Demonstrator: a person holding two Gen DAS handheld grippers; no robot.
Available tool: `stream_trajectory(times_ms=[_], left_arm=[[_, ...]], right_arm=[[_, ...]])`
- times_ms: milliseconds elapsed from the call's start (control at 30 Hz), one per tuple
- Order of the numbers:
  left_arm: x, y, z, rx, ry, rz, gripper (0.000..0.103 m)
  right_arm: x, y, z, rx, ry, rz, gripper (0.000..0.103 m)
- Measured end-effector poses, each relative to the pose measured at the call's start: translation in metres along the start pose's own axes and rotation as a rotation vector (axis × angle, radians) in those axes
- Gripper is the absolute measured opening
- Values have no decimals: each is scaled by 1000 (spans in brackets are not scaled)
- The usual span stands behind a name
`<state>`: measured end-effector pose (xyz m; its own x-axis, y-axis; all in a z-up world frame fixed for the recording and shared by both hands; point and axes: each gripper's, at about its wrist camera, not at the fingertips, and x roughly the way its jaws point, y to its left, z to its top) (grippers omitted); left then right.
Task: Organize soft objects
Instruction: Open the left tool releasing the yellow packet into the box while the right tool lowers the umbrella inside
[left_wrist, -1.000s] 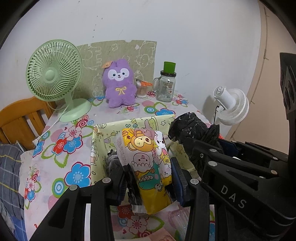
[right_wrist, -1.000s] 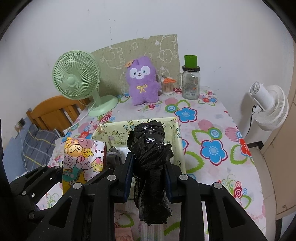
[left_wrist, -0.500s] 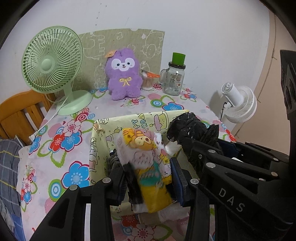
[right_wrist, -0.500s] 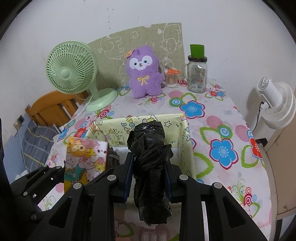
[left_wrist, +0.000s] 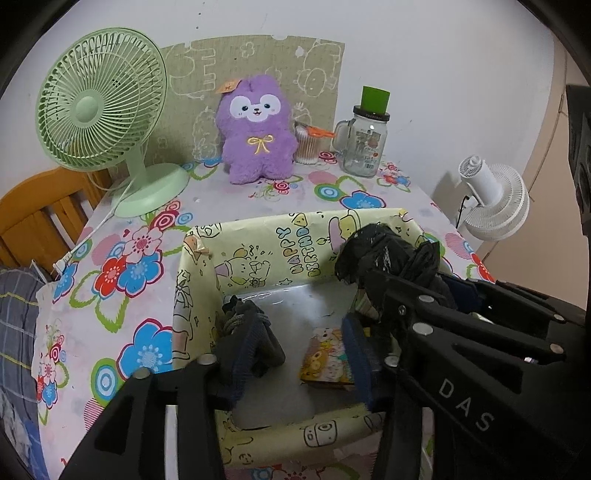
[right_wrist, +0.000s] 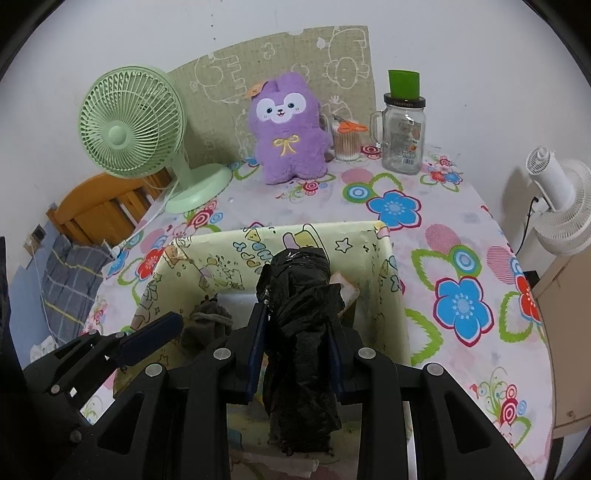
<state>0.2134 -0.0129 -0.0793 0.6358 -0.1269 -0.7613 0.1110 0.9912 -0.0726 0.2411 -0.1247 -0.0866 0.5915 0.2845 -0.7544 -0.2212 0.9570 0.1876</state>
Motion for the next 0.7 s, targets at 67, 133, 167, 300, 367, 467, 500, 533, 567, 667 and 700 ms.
stream_trajectory(times_ms=[67,133,167,300,367,467,500,533,567,667,700], left_arm=[[1,1,0,-1,-1,4,60],[1,3,-1,-3,-2,2,65],[2,3,-1,-4,0,4,65],[2,8,-2,-13,2,12,69],[2,9,-3,-16,1,14,72],[1,9,-3,-14,-1,15,77],[0,9,-4,-11,-2,15,78],[-1,9,-5,-8,-4,15,79],[-2,9,-5,-5,-6,15,79],[-4,10,-7,-1,-8,19,80],[-5,10,-8,0,-8,22,80]], right_arm=[[3,2,1,-9,6,-13,40],[7,3,1,-14,22,-16,51],[9,2,1,-13,24,-16,55],[10,2,1,-9,18,-28,72],[10,2,1,-9,20,-25,73],[10,2,0,-11,21,-30,75],[10,2,0,-11,21,-27,75],[10,3,0,-11,22,-21,75],[10,3,-1,-9,23,-14,75],[13,7,-2,0,34,20,75],[14,9,-3,1,38,31,75]])
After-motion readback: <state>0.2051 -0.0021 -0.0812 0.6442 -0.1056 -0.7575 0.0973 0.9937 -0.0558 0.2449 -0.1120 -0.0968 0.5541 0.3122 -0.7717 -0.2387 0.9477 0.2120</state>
